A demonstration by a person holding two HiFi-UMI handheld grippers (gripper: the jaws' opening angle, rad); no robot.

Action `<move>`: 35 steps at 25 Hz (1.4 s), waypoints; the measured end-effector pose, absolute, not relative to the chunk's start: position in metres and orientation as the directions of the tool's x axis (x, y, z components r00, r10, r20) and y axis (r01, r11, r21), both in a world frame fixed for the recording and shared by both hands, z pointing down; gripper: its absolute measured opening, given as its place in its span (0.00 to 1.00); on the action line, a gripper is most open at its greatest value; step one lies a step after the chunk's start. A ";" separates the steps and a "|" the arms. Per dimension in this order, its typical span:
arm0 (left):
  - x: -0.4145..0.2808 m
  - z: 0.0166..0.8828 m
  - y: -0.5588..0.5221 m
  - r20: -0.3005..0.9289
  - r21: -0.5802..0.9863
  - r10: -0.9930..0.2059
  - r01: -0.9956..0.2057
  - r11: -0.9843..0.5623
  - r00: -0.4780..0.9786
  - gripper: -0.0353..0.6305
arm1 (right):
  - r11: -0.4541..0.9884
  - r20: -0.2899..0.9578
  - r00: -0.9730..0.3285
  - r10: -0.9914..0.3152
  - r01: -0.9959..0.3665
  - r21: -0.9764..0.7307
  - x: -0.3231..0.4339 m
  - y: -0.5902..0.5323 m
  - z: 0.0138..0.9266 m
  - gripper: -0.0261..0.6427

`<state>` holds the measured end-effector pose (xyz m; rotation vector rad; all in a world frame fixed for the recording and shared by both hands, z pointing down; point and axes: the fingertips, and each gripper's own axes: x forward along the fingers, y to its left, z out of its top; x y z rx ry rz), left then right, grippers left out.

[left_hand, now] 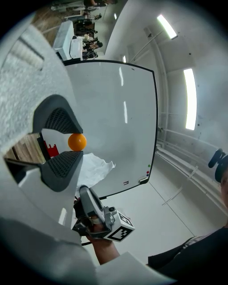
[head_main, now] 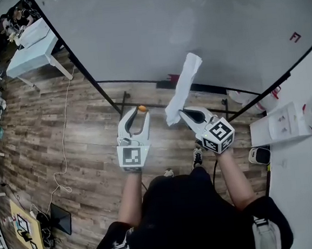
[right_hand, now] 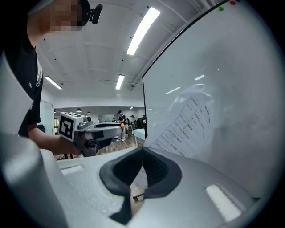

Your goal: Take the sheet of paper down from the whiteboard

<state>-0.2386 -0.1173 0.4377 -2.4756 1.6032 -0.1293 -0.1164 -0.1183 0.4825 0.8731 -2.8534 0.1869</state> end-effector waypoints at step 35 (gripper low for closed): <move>-0.243 0.451 -0.078 -0.018 -0.185 -0.898 -0.884 -0.429 0.440 0.25 | 0.818 0.230 -0.798 -0.556 -0.575 -0.019 -0.126 -0.074 0.496 0.04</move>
